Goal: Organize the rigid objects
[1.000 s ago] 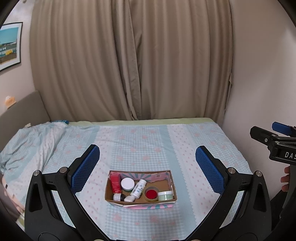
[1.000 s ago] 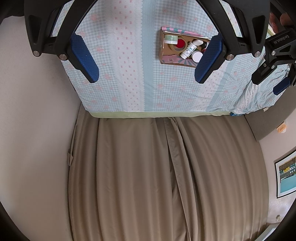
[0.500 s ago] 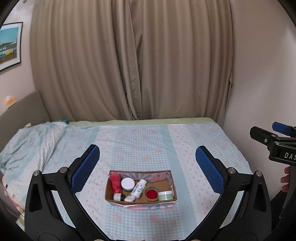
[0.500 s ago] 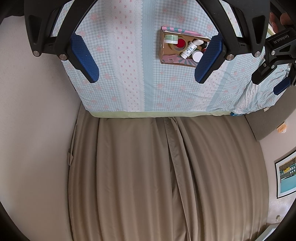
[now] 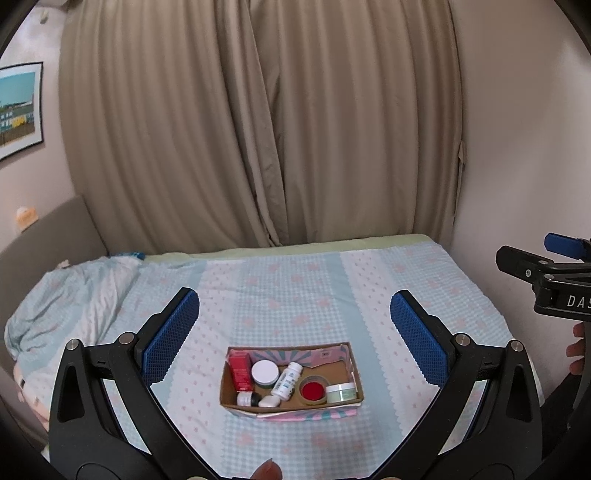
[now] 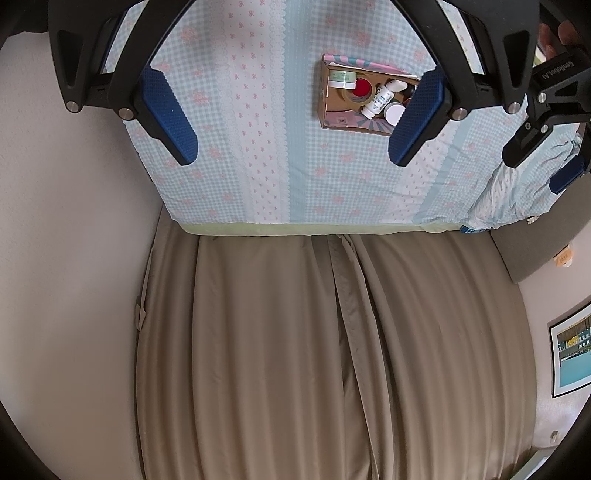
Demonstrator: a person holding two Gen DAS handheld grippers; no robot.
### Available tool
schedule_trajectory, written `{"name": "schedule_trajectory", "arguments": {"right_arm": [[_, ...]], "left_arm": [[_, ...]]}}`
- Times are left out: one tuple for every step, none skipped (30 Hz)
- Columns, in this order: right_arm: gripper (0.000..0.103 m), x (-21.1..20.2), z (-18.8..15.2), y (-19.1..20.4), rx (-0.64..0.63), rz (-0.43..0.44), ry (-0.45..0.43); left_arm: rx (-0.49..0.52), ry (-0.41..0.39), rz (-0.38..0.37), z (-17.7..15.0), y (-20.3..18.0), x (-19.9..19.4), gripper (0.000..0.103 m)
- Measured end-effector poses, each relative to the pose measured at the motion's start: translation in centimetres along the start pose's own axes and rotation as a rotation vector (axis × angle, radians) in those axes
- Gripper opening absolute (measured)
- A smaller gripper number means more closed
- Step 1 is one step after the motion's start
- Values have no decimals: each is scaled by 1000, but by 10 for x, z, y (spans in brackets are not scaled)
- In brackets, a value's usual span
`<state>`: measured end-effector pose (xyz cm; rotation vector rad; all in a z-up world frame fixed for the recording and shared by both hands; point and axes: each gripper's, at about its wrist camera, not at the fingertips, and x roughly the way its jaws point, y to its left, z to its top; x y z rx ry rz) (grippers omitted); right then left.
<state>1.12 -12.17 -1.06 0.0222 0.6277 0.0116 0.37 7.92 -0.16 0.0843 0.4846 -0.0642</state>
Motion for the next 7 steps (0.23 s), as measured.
{"name": "schedule_trajectory", "arguments": {"right_arm": [[103, 0, 0, 0, 0, 0, 0], [103, 0, 0, 0, -1, 0, 1], [103, 0, 0, 0, -1, 0, 1], [103, 0, 0, -1, 0, 0, 1], [103, 0, 0, -1, 0, 2, 0], [103, 0, 0, -1, -1, 2, 1], [103, 1, 0, -2, 1, 2, 3]], "left_arm": [[-2, 0, -5, -1, 1, 0, 103], [-9, 1, -12, -2, 1, 0, 103], [-16, -1, -13, -2, 1, -1, 103], [-25, -6, -11, -2, 2, -2, 103], [-33, -10, -7, -3, 2, -3, 103], [-40, -9, -3, -3, 3, -3, 103], [-46, -4, -3, -3, 3, -2, 103]]}}
